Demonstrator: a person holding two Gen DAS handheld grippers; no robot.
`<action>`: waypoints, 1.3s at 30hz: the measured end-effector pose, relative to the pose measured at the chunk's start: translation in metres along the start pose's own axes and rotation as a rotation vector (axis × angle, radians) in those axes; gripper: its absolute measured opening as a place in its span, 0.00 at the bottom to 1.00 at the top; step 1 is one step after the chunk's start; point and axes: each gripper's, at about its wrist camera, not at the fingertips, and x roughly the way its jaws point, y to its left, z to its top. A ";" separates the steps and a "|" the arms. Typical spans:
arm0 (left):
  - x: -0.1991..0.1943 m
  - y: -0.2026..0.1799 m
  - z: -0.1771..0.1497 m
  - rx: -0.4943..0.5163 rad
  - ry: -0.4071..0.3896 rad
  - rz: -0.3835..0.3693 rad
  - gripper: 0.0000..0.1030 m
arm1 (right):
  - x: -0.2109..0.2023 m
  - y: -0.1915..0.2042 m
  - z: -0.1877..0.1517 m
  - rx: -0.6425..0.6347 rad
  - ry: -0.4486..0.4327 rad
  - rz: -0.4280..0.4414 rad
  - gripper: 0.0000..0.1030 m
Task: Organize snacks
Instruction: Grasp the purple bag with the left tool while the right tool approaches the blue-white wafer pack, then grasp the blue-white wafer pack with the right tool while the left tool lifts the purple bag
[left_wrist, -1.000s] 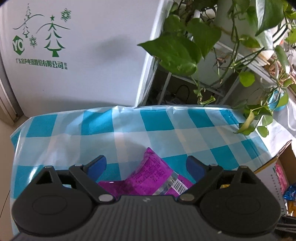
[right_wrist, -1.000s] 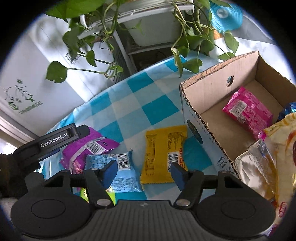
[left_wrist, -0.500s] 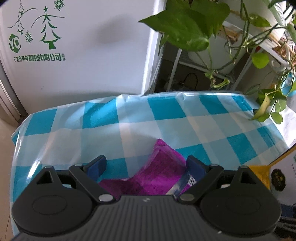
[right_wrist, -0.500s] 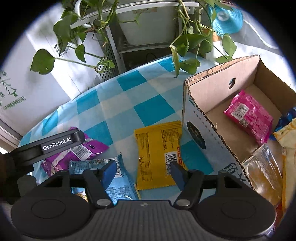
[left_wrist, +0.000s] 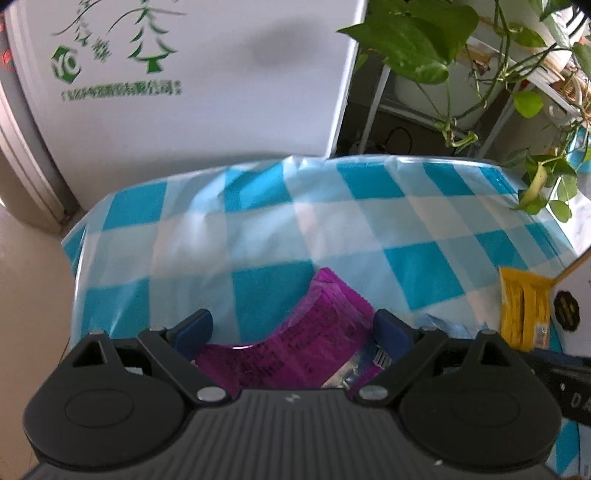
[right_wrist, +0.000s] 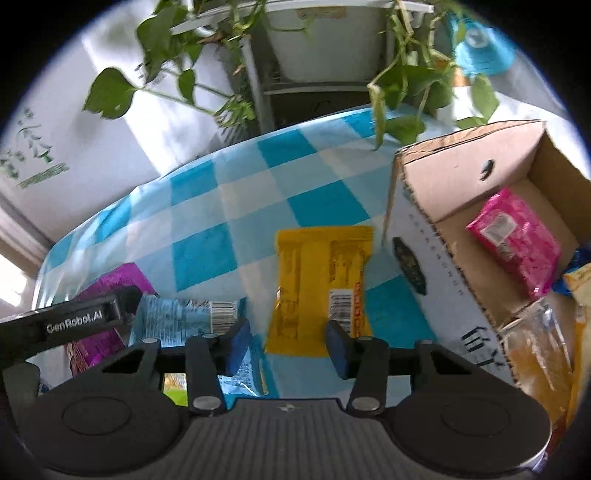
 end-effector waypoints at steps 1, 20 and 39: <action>-0.003 0.002 -0.003 0.011 0.003 0.002 0.91 | 0.000 0.002 -0.001 -0.016 0.006 0.010 0.49; -0.053 0.042 -0.053 -0.039 0.070 -0.018 0.91 | -0.015 0.020 -0.001 -0.187 0.135 0.319 0.53; -0.082 0.012 -0.097 0.282 -0.015 -0.037 0.91 | -0.009 0.049 -0.012 -0.188 0.123 0.310 0.81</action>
